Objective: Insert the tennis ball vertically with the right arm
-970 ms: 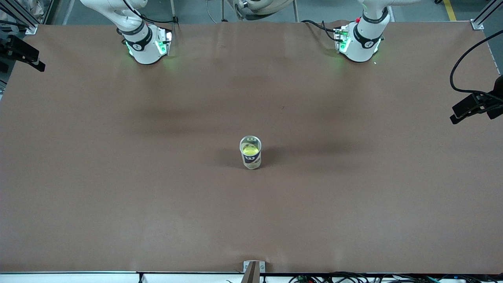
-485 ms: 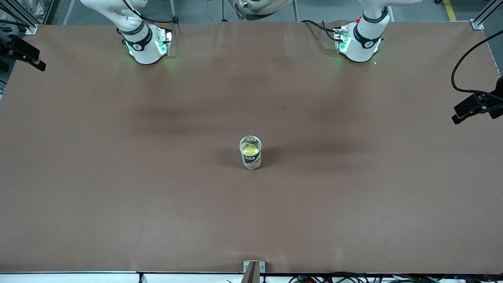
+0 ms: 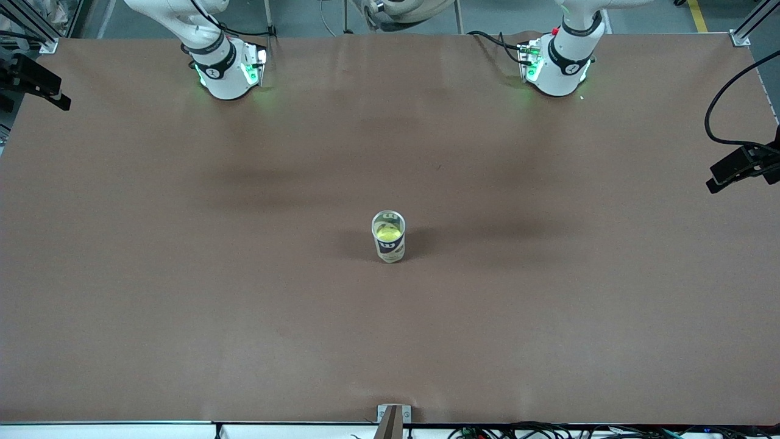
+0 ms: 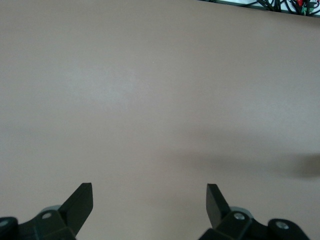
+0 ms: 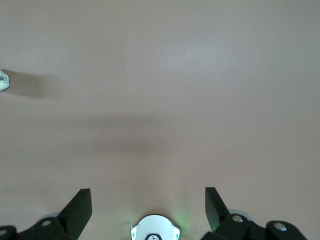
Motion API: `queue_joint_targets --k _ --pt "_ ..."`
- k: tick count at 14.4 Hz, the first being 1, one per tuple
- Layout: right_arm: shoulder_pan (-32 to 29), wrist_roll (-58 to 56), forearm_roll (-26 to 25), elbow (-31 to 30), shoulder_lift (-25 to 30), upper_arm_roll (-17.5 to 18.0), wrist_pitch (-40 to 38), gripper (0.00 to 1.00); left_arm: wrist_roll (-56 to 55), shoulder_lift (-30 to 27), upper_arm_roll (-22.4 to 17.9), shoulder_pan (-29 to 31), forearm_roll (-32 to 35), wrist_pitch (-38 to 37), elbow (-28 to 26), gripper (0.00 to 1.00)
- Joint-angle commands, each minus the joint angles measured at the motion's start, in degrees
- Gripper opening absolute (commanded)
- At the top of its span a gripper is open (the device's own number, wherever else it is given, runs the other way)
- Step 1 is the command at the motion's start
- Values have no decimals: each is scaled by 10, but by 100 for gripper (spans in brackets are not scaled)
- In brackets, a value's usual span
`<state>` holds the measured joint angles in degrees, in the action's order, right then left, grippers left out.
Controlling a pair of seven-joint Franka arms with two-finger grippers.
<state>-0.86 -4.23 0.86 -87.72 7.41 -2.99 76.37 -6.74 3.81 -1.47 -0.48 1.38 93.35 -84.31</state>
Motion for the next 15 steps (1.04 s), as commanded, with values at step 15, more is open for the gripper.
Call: queue_joint_targets --k 15 --pt "-4 -6 -6 -17 16 -2 15 100 14 3 9 4 -11 -12 8 100"
